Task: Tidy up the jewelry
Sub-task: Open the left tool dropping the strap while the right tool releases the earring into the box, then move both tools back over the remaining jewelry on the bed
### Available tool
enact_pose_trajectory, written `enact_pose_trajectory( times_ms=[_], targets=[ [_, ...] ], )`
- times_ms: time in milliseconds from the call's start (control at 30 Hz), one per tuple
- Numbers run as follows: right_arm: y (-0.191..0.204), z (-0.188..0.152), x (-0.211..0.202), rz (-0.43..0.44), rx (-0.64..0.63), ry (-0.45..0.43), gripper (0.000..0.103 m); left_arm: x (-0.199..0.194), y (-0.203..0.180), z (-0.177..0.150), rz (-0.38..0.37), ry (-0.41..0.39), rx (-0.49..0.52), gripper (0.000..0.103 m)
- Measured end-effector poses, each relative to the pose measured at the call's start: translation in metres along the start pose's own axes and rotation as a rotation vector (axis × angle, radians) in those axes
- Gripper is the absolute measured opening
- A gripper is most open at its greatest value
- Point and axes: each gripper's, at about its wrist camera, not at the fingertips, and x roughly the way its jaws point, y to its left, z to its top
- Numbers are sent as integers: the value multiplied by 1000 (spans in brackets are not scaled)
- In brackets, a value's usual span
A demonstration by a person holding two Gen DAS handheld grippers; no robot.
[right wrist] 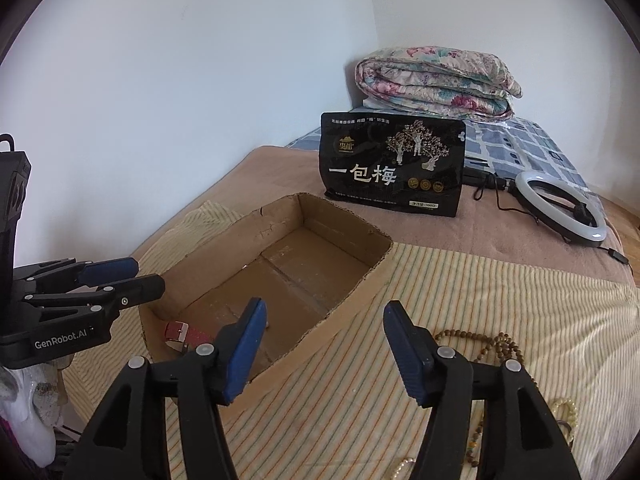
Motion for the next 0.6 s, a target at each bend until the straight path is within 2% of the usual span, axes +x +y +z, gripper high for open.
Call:
enact_pose_trajectory(
  times_ms=[100,200,333,600],
  targets=[
    [-11,-2,-14,-30,-1,-16,81,-5,-8,2,-20,-31,7,47],
    [-25,-3,-27,-51,7,-25,82,-8,-19,3,-42,-39,21,47],
    [-49,-7,-45,-86,28,-37,89,-11,-38,4,-67,-48,57,47],
    [-99,-18,-82,-157,68,-38,94,-17,-80,-4,-130,-50,143,47]
  ],
)
